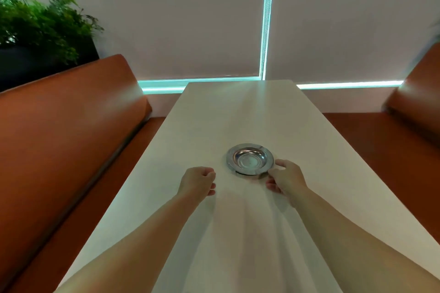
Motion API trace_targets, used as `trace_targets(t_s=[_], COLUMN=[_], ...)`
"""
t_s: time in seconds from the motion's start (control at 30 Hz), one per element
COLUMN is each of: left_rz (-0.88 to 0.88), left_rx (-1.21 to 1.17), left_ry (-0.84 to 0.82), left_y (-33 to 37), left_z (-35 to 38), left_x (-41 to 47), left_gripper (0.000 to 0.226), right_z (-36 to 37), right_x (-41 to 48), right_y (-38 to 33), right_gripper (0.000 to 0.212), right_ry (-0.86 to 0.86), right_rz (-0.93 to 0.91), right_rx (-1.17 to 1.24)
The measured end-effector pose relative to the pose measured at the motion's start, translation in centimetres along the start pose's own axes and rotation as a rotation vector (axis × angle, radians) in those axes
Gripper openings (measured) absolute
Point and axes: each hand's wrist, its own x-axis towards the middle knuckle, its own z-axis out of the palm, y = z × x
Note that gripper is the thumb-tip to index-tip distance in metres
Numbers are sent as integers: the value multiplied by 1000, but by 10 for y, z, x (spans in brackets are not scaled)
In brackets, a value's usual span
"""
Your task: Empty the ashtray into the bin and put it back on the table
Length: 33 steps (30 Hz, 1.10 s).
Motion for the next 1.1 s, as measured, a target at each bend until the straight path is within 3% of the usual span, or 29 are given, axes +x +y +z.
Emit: trace_targets(t_s=[0.2,0.4,0.53,0.93,1.1], left_rz=[-18,18,16,59,47], left_rx=[-140,-134,-125,-71,-51], left_ry=[36,24,44,7,-1], left_y=[-3,2,3,-4,0], left_z=[23,41,50,51,47], left_x=[18,36,44,50,46], left_gripper=[35,28,25,30,33], right_z=[4,4,5,3,2], right_x=[17,26,29,26,27], right_y=[0,1,1,1,2], right_gripper=[34,19,30,24,41], right_ry=[-2,-16,-25,-22,-13], right_rz=[11,23,22,51,74], right_rx=[-19,-11,-17,40,67])
